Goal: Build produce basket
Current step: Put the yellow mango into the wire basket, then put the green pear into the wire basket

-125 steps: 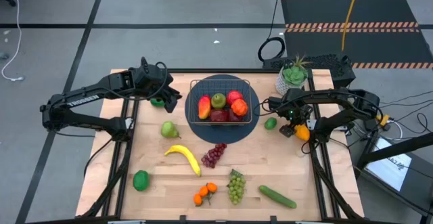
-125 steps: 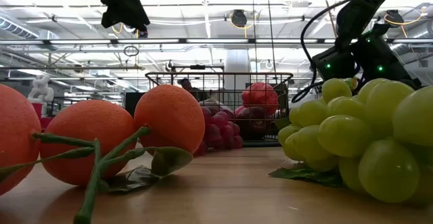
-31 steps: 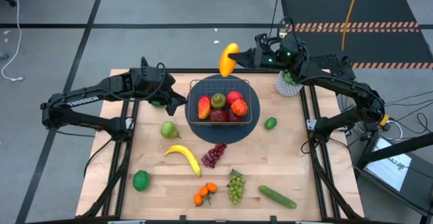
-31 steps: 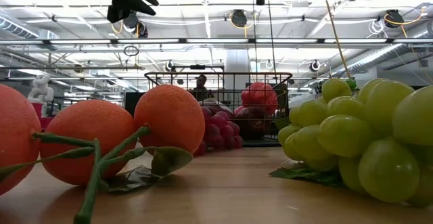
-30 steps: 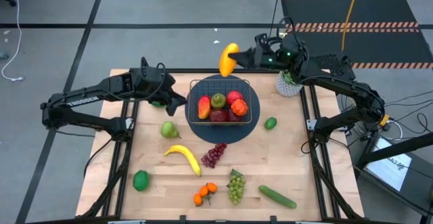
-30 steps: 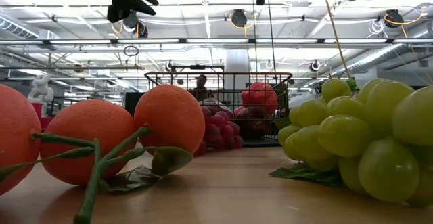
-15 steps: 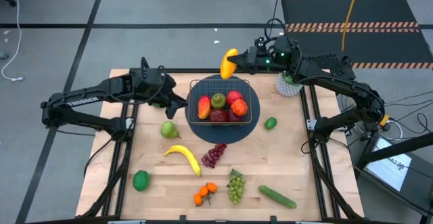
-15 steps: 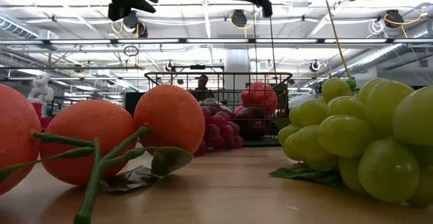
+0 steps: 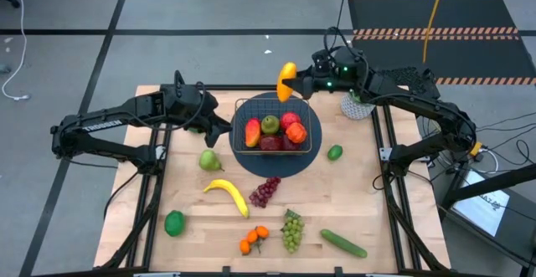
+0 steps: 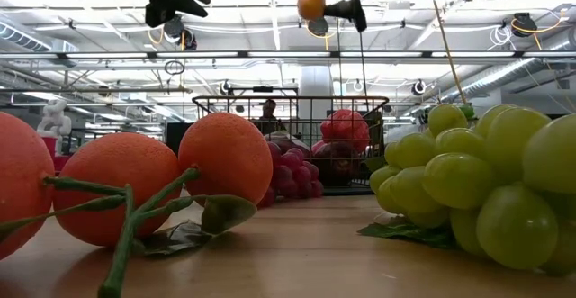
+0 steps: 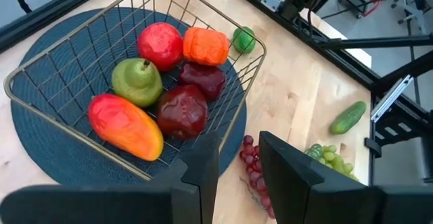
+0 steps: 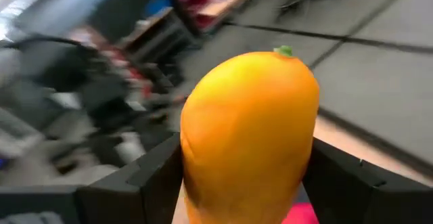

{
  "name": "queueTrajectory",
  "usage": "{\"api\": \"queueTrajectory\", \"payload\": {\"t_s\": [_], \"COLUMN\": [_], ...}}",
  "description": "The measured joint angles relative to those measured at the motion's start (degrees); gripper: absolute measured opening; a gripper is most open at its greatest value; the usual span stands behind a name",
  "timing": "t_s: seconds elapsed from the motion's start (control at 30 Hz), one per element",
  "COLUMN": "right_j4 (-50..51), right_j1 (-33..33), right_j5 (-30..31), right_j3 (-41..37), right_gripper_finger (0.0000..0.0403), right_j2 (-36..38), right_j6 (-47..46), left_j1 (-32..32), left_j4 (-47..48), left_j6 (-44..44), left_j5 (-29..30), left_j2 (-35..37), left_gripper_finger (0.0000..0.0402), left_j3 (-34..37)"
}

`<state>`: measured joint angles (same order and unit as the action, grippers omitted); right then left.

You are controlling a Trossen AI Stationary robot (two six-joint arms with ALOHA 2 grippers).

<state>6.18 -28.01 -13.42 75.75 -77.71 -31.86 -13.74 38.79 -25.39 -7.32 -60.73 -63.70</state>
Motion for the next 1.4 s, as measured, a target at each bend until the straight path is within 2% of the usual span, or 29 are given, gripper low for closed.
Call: {"api": "queueTrajectory", "payload": {"t_s": [0.13,0.2,0.53,0.73,0.87,0.93,1.03,1.23,1.4], "right_j4": [7.65,9.53,2.76,6.72,13.67,15.65,17.4,17.26,15.44], "right_j1": [-0.01,-0.04,3.5,6.53,7.46,7.9,8.33,8.01,7.76], "right_j5": [11.44,12.7,4.06,2.73,2.7,2.72,2.77,2.97,0.83], "right_j3": [0.0,0.0,0.0,0.0,0.0,0.02,0.0,0.02,0.02], "right_gripper_finger": [0.0254,0.0254,0.0254,0.0254,0.0256,0.0267,0.0305,0.0386,0.0393], "right_j2": [-1.07,-2.72,-16.09,-18.1,-17.38,-17.05,-16.76,-16.29,-15.0], "right_j6": [-1.2,-2.53,-6.76,-3.33,-0.62,2.05,3.29,-0.83,-6.26], "left_j1": [0.0,-0.05,-2.7,-1.46,0.14,0.67,1.16,2.49,5.96], "left_j4": [-0.02,-0.04,-0.05,-0.02,0.09,0.23,1.54,6.63,12.07], "left_j6": [-0.64,-1.16,-3.11,-6.76,-8.11,-8.19,-8.31,-9.25,-8.24], "left_j5": [1.83,3.65,4.35,3.23,3.13,3.07,4.01,4.3,4.34], "left_j2": [0.0,0.0,0.0,0.0,0.0,0.0,0.0,0.0,0.0], "left_gripper_finger": [0.0106,0.0106,0.0106,0.0106,0.0106,0.0106,0.0106,0.0106,0.0107], "left_j3": [0.0,0.0,0.0,0.0,0.0,0.0,0.0,0.0,0.0]}}
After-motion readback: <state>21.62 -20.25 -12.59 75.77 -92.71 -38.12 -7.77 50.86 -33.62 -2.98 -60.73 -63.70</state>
